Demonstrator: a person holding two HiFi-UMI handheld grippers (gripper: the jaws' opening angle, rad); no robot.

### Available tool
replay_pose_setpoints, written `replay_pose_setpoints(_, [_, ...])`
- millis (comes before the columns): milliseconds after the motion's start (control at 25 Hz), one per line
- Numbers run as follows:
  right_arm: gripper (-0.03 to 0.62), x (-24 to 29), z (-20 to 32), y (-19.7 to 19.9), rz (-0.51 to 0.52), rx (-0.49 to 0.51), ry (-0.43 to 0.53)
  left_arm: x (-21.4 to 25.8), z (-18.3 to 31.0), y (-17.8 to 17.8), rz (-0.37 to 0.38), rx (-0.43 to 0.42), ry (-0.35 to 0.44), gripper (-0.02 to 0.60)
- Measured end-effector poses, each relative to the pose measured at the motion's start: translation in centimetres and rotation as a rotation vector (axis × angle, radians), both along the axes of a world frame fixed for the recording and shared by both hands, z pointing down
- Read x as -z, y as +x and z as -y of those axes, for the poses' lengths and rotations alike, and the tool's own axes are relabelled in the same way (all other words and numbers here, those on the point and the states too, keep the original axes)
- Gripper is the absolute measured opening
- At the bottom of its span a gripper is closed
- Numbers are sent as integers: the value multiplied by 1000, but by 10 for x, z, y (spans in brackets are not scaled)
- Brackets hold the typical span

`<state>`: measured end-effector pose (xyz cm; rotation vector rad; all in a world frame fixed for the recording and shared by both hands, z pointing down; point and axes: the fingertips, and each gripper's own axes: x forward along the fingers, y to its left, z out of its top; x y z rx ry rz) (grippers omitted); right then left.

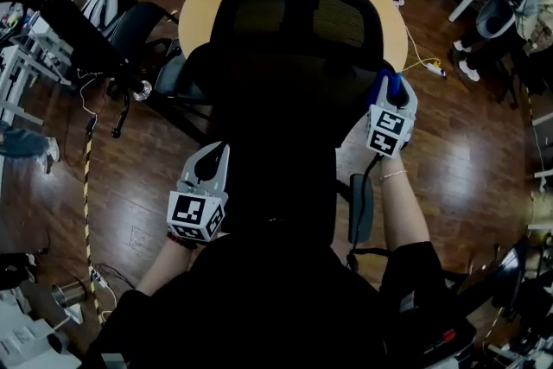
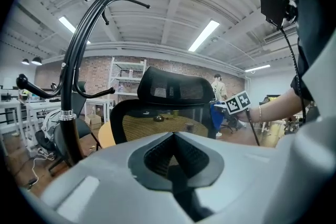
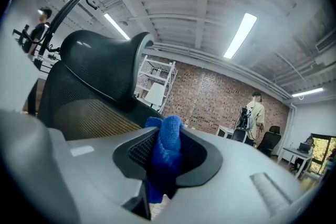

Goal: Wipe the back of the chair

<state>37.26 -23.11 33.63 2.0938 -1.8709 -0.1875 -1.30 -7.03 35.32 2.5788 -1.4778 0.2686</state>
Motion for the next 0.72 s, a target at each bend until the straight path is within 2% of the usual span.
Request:
replay_pose_setpoints(160, [87, -6, 6, -5, -27, -47, 21, -10, -6, -14, -34, 45, -14, 8])
replay_pose_setpoints(360, [87, 3, 22, -38, 4, -1, 45, -21, -2, -13, -32, 66, -20, 8])
replay_pose_setpoints(600, [86, -2, 29, -92, 28, 34, 41, -56, 5, 0, -56, 38, -45, 8])
replay_pose_setpoints(720, [86, -5, 32, -110, 60, 17, 32, -70, 14, 2, -62, 0, -50, 8])
